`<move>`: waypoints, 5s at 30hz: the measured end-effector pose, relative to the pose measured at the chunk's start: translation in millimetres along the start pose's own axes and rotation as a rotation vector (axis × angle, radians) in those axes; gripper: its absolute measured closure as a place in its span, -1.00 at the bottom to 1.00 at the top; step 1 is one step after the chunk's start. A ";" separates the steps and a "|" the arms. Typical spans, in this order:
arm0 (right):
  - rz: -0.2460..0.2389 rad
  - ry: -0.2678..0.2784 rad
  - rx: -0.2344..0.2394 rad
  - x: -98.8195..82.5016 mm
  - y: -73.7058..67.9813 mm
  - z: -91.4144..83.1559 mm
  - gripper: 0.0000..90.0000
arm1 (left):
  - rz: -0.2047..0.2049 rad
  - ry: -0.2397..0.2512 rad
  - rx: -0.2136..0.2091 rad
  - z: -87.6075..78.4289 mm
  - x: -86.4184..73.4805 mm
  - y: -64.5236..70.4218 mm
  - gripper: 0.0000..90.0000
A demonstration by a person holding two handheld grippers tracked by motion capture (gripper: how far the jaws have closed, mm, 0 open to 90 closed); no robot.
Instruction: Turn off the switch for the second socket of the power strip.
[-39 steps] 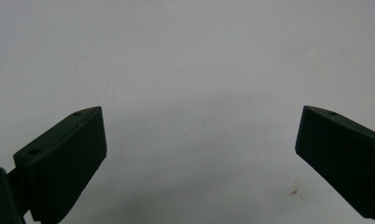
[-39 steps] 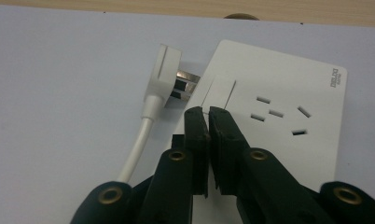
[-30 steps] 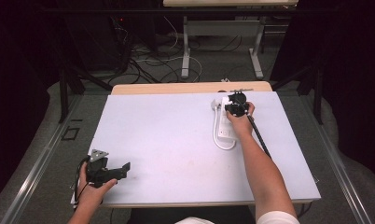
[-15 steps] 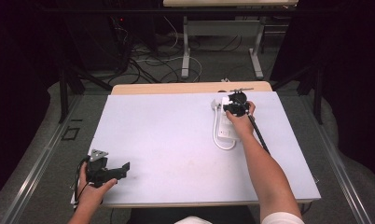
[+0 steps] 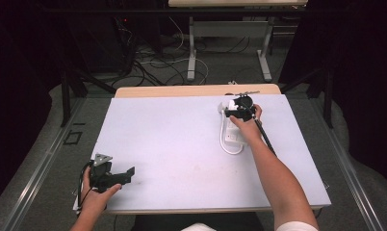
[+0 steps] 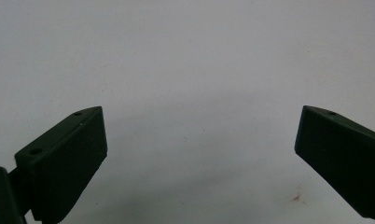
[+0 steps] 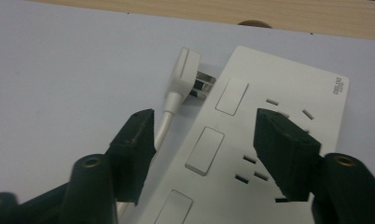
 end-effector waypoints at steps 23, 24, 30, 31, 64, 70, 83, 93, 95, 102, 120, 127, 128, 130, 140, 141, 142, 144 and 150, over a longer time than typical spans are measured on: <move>-0.044 -0.010 0.021 -3.5 -18.6 -20.2 -0.87 | 0.015 -0.003 0.004 -4.2 -1.6 -0.2 -0.95; -0.051 -0.011 0.021 -3.7 -18.4 -21.8 -0.87 | 0.015 -0.003 0.005 -4.4 -1.6 -0.2 -0.95; -0.080 -0.017 0.033 -4.3 -21.0 -32.1 -1.00 | 0.015 0.000 0.004 -4.9 -0.8 0.2 -0.95; -0.079 -0.020 0.030 -4.6 -21.8 -34.4 -1.00 | 0.011 0.003 0.004 -4.7 -0.5 0.5 -0.96; -0.155 0.004 0.116 -34.5 -40.3 -119.9 -1.00 | 0.020 0.007 -0.001 -4.8 0.9 3.7 -0.96; -0.167 0.016 0.132 -45.0 -41.1 -133.6 -1.00 | 0.017 0.009 -0.002 -4.8 1.2 4.2 -0.96; -0.157 0.033 0.162 -77.4 -34.0 -159.2 -1.00 | 0.015 0.015 0.004 -5.0 1.2 4.2 -0.96; -0.151 0.022 0.177 -104.2 -29.5 -170.1 -1.00 | 0.017 0.014 0.007 -4.6 1.4 5.0 -0.96; -0.156 0.018 0.180 -109.4 -29.1 -171.3 -1.00 | 0.014 0.016 0.006 -4.8 1.5 5.0 -0.95; -0.164 0.012 0.179 -126.2 -28.5 -173.9 -1.00 | 0.014 0.017 0.006 -4.9 1.4 4.8 -0.95; -0.161 0.046 0.182 -156.2 -22.9 -172.6 -1.00 | 0.011 0.013 0.008 -4.1 1.2 4.9 -0.96; -0.139 0.064 0.166 -161.0 -15.2 -170.1 -1.00 | 0.018 0.007 0.004 -4.2 1.2 4.9 -0.96; -0.139 0.066 0.161 -161.8 -13.2 -168.9 -1.00 | 0.019 0.007 0.004 -4.2 1.2 4.8 -0.96; -0.132 0.064 0.158 -164.0 -9.9 -167.0 -1.00 | 0.018 0.009 0.003 -4.0 1.5 5.0 -0.95; -0.096 0.057 0.124 -169.2 7.0 -158.1 -1.00 | 0.019 0.008 0.002 -4.0 1.5 5.1 -0.96; -0.092 0.058 0.124 -169.1 7.9 -157.5 -1.00 | 0.024 0.004 0.001 -4.2 1.2 4.8 -0.95; -0.095 0.059 0.119 -169.1 9.4 -157.2 -1.00 | 0.025 0.004 0.002 -4.2 1.2 4.8 -0.96; -0.089 0.058 0.109 -169.5 11.9 -155.8 -1.00 | 0.026 0.004 0.002 -4.2 1.3 4.7 -0.96; -0.073 0.049 0.102 -171.9 17.0 -151.9 -1.00 | 0.026 0.004 0.001 -4.3 1.5 5.0 -0.96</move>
Point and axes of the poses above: each handheld gripper's, and its own axes: z roughly forward along the jaws, x roughly out of its top, y roughly to its right, the point moved 10 cm from there along z, roughly forward along the jaws, and after that the axes turned 2 degrees about z, right-handed, at the moved point
